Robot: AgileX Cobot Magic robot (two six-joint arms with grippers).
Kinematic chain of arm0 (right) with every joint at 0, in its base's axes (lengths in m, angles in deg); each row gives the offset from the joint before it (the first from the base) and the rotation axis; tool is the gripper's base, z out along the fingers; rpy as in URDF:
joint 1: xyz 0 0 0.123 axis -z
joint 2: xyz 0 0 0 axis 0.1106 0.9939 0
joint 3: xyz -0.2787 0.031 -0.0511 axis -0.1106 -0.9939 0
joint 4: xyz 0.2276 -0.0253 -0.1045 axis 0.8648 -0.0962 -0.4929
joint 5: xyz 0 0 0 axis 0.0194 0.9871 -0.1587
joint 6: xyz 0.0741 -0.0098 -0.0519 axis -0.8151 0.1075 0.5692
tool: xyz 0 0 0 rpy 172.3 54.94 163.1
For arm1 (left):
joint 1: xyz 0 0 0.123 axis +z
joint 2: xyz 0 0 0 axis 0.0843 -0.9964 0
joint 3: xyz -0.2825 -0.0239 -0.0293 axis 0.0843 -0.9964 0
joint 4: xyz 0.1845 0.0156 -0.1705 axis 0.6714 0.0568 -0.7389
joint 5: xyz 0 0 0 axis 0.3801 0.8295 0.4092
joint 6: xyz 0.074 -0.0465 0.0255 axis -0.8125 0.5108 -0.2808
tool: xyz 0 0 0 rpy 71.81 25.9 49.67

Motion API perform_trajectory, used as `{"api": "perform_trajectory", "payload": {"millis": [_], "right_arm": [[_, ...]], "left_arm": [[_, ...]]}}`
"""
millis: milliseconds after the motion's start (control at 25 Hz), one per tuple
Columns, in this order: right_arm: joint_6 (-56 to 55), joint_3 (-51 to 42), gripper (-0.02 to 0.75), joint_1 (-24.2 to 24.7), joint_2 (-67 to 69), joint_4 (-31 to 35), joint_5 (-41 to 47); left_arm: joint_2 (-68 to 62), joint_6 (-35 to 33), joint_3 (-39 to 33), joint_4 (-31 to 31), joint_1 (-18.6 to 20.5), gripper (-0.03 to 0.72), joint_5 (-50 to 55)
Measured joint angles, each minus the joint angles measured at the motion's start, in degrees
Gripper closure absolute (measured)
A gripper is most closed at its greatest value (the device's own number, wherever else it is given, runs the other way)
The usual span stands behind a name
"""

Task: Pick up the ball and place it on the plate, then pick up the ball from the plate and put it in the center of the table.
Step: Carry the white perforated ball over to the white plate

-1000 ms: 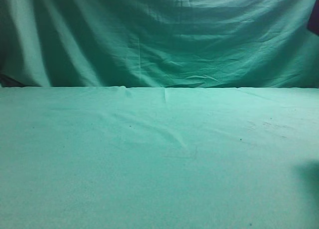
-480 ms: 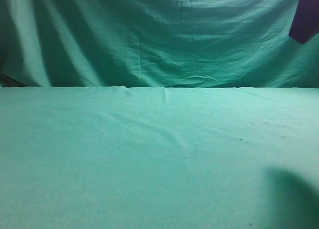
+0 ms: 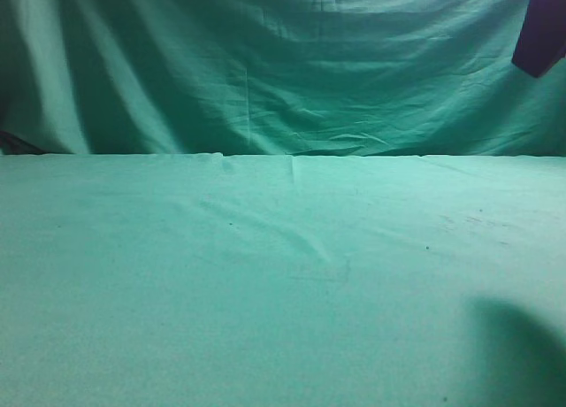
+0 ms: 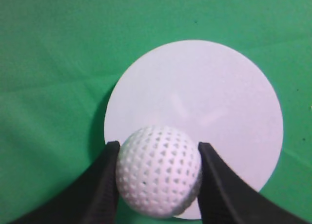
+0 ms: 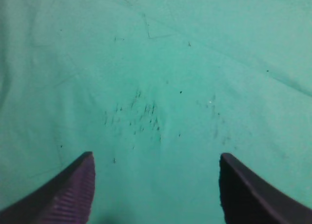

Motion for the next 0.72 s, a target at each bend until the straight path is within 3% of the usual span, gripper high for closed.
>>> {"api": "perform_trajectory", "payload": {"millis": [320,520,720], "right_arm": [[0.0,0.0,0.267,0.0,0.0,0.0,0.0],[-0.3,0.0,0.267,0.0,0.0,0.0,0.0],[-0.6,0.0,0.267,0.0,0.0,0.0,0.0]], "left_arm": [[0.0,0.1,0.0,-1.3,0.0,0.372,-2.6],[0.0,0.1,0.7,-4.1,0.0,0.066,-1.5],[0.0,0.0,8.3,-7.0,-1.4,0.044,7.0]]}}
